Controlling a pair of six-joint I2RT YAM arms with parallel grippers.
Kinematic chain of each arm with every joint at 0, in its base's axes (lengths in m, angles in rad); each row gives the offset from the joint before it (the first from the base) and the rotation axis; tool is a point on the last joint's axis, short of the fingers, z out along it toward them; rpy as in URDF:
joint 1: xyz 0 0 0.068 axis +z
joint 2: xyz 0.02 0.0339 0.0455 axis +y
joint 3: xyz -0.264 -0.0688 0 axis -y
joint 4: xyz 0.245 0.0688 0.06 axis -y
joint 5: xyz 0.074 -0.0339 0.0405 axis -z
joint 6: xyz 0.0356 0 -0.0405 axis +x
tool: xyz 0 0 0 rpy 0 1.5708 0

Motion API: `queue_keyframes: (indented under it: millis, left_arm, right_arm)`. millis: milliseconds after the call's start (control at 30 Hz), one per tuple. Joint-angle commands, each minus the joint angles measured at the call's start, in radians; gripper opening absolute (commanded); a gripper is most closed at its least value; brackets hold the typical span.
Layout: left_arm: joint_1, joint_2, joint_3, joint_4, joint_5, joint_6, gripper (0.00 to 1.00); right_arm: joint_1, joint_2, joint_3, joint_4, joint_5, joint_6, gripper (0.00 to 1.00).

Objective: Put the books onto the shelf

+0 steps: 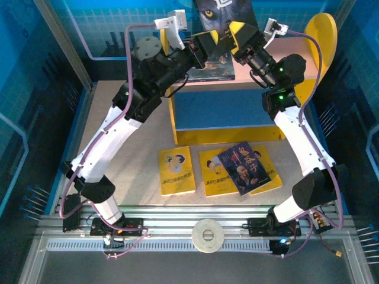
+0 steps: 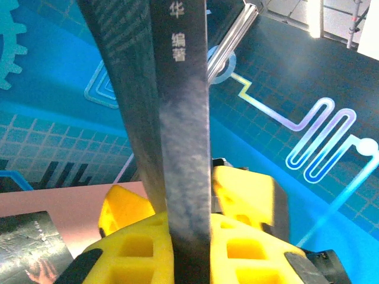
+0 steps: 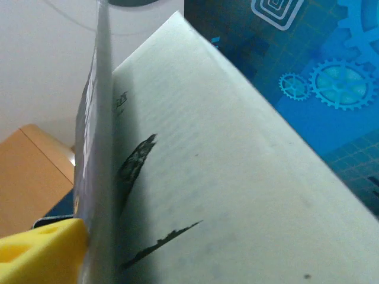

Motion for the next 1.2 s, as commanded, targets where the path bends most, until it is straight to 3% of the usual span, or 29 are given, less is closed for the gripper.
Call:
queue_keyframes:
  millis: [0,433,700,867,1167]
  left_arm:
    - [-0.029,-0.055,-0.02,0.106,-0.094,0.09,0.0]
    - [-0.072,-0.083,-0.121,0.165,-0.241,0.147,0.0]
    - [-0.077,-0.087,-0.134,0.165,-0.267,0.162,0.01]
    - [-0.077,-0.102,-0.157,0.169,-0.278,0.165,0.21]
    - [-0.076,-0.231,-0.267,0.047,-0.244,0.181,0.68]
  right_arm:
    - [-0.012,-0.044,-0.014,0.064,0.045,0.012,0.82]
    - [-0.023,-0.069,-0.066,0.12,0.063,0.046,0.46]
    - [-0.041,-0.075,-0.089,0.163,0.06,0.056,0.15]
    - [-0.047,-0.069,-0.078,0.188,0.034,0.053,0.05]
    - [-0.099,-0.076,-0.074,0.222,-0.126,0.015,0.01]
